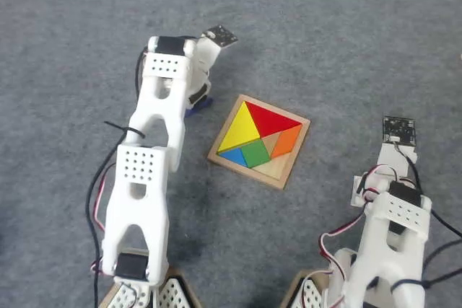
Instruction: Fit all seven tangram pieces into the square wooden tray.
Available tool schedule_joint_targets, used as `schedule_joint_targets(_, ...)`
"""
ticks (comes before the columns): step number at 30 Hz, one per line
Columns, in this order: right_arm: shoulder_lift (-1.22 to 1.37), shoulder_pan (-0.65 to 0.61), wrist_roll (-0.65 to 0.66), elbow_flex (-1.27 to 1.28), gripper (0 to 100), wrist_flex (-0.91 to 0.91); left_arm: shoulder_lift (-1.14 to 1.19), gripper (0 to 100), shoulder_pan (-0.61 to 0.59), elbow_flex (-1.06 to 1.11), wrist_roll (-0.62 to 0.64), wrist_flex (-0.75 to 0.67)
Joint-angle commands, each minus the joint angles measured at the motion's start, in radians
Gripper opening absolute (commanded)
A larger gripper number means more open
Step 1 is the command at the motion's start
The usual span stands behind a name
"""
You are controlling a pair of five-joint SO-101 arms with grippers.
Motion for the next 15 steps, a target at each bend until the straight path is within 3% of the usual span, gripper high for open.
schedule_joint_targets(1,-0.025,0.005,0.003,-0.026,9.1,-0.012,-0.044,8,0.017,0.061,0.031,0.046)
schedule_joint_targets(7,-0.025,0.005,0.003,-0.026,9.1,-0.013,-0.117,18,-0.052,-0.068,0.152,-0.014)
schedule_joint_targets(15,-0.024,0.005,0.003,-0.026,9.1,-0.016,-0.031,18,-0.103,-0.191,0.367,-0.267)
